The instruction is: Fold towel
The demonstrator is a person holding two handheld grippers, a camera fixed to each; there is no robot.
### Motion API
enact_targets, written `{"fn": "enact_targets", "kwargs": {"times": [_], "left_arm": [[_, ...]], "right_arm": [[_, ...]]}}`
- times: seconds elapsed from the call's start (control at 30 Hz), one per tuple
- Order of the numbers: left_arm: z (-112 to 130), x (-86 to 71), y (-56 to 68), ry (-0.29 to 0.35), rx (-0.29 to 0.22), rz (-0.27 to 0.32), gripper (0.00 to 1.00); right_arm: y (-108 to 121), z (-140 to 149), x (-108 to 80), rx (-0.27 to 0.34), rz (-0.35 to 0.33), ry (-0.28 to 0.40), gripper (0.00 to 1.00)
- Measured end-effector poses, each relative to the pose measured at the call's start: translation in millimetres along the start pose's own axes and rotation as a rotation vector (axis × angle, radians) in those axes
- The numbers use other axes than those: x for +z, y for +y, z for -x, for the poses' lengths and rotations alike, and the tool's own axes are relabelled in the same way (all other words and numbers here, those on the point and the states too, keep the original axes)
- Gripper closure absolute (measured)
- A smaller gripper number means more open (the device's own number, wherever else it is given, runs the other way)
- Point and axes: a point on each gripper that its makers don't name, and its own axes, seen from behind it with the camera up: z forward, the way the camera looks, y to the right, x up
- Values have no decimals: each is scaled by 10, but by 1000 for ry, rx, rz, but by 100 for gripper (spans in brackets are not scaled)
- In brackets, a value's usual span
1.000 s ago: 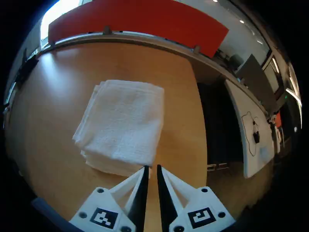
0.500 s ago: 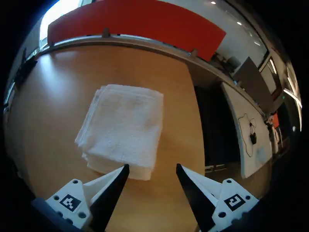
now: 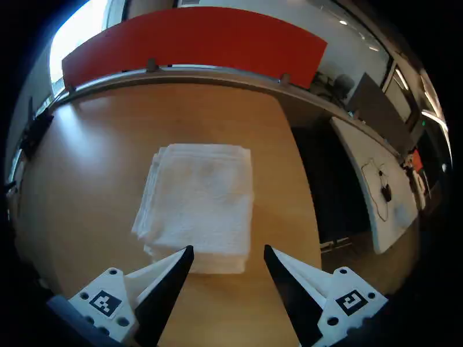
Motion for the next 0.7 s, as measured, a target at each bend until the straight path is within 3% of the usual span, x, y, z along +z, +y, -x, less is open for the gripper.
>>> {"fn": "enact_targets", "kwargs": {"times": [0.37, 0.7], "left_arm": [[-43, -32, -43, 16, -17, -7, 4], [-183, -80, -126, 47, -65, -20, 4]], "right_arm": [[-167, -71, -75, 42, -19, 45, 6], [-330, -425, -326, 126, -12, 227, 6]]}}
